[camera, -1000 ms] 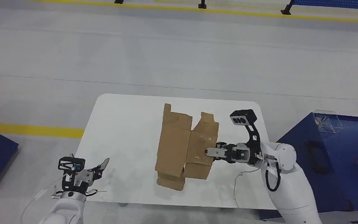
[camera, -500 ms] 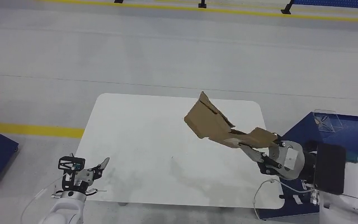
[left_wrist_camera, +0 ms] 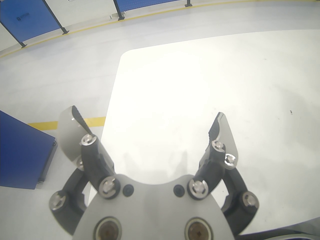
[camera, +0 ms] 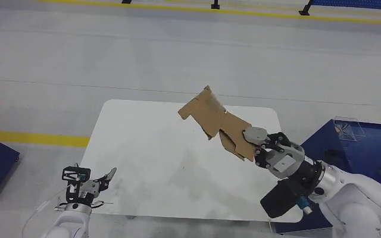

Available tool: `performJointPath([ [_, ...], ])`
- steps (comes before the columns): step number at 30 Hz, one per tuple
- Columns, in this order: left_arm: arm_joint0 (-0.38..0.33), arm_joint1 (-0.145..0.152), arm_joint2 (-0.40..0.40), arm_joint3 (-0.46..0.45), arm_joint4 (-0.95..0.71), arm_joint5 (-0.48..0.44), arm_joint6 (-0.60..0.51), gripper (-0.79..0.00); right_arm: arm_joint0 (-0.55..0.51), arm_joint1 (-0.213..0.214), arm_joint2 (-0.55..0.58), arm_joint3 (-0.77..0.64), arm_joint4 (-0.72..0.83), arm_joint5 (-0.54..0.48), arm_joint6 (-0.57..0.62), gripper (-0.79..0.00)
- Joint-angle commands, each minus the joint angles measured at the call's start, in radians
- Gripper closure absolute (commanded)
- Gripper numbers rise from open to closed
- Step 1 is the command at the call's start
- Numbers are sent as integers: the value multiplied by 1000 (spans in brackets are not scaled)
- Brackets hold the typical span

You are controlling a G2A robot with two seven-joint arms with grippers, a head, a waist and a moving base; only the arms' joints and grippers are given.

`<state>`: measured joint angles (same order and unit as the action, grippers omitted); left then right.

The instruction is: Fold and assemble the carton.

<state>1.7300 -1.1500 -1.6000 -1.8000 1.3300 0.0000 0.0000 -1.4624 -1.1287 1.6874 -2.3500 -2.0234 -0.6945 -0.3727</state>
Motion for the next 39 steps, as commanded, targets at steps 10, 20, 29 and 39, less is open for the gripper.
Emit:
performJointPath([
  [10,0,0,0,0,0,0,0,-785,-226,19,-144,0,-531,397,-226,0],
  [20,0,0,0,0,0,0,0,-785,-128,11,11,0,379,-41,-79,0],
  [29,0,0,0,0,0,0,0,-785,-119,82,-20,88,1676,-273,635,0],
  [39,0,0,0,0,0,0,0,-785,134,148,-323,447,2743,90,1436,0],
])
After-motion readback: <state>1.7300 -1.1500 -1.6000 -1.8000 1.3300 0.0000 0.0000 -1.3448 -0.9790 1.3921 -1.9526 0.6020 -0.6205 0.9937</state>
